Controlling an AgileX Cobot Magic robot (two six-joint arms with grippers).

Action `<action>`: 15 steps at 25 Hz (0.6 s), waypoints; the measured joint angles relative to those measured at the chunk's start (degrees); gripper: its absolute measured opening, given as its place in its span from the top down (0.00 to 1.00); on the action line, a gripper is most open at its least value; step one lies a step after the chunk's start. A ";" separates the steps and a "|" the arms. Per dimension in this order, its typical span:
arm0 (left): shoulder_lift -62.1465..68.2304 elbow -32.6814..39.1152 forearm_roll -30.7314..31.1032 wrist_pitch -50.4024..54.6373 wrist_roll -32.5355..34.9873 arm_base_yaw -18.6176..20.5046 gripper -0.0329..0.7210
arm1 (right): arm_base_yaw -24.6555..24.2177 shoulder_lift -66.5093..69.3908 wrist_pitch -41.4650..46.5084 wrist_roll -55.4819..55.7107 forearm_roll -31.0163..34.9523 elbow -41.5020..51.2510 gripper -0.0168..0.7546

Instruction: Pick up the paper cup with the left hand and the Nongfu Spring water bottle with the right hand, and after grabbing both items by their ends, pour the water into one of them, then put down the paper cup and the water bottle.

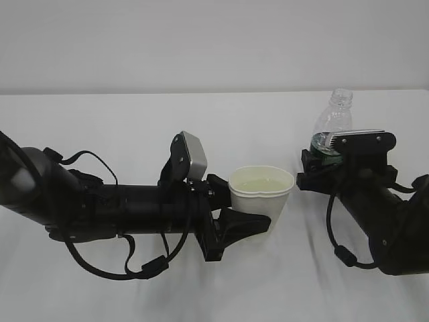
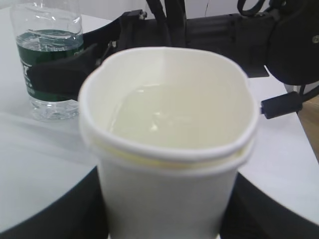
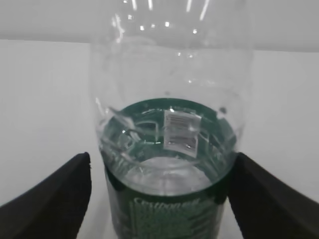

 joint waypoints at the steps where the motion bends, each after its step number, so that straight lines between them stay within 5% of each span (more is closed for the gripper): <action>1: 0.00 0.00 0.00 0.00 0.00 0.00 0.41 | 0.00 0.00 0.00 0.00 0.00 0.15 0.15; 15: 0.00 0.00 -0.11 0.00 0.00 0.00 0.41 | 0.00 -7.31 0.00 0.00 -0.86 6.43 0.15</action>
